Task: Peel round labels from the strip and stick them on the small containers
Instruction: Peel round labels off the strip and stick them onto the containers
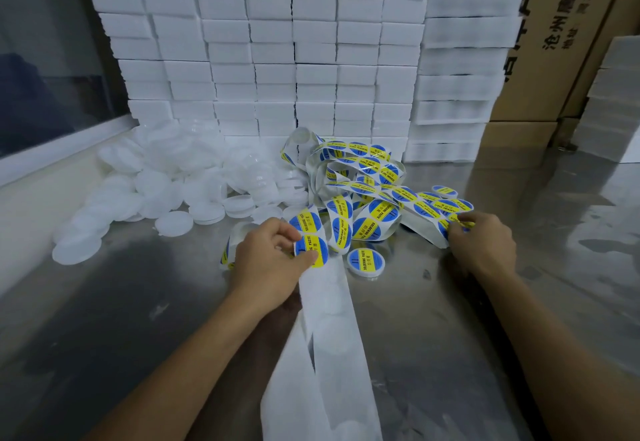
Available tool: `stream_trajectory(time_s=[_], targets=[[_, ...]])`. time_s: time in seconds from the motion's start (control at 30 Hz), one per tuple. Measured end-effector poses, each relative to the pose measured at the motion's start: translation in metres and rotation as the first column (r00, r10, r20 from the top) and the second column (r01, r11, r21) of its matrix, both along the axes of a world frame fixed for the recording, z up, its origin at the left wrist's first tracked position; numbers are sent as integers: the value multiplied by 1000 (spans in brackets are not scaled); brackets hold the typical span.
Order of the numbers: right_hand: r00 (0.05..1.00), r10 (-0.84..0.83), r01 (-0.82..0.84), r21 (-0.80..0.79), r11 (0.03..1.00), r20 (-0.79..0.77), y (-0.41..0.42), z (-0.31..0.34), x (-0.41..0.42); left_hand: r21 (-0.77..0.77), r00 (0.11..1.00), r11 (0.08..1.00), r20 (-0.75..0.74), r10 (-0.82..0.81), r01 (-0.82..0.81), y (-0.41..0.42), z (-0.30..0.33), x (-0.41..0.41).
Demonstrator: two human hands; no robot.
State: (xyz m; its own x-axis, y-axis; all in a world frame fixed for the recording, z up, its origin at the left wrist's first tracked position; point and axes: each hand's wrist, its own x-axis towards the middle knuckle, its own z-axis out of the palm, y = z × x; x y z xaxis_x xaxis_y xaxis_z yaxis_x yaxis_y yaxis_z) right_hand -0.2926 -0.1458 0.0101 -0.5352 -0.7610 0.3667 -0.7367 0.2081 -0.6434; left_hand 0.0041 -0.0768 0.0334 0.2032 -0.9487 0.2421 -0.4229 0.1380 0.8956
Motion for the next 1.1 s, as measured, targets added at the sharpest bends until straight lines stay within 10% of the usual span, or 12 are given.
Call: stream_trajectory(time_s=[0.33,0.77,1.1], targets=[[953,287,-302,-286,910,-95,19,20,53,-88,947,985,-277,-166,147,3,6,1],[585,748,-809,-290,512,-313,59,31,127,-197,932,971,-307,-192,135,0,5,1],[492,576,-851,-220,477,-653,66,39,128,-374,957,883,175,-232,282,2,-1,0]])
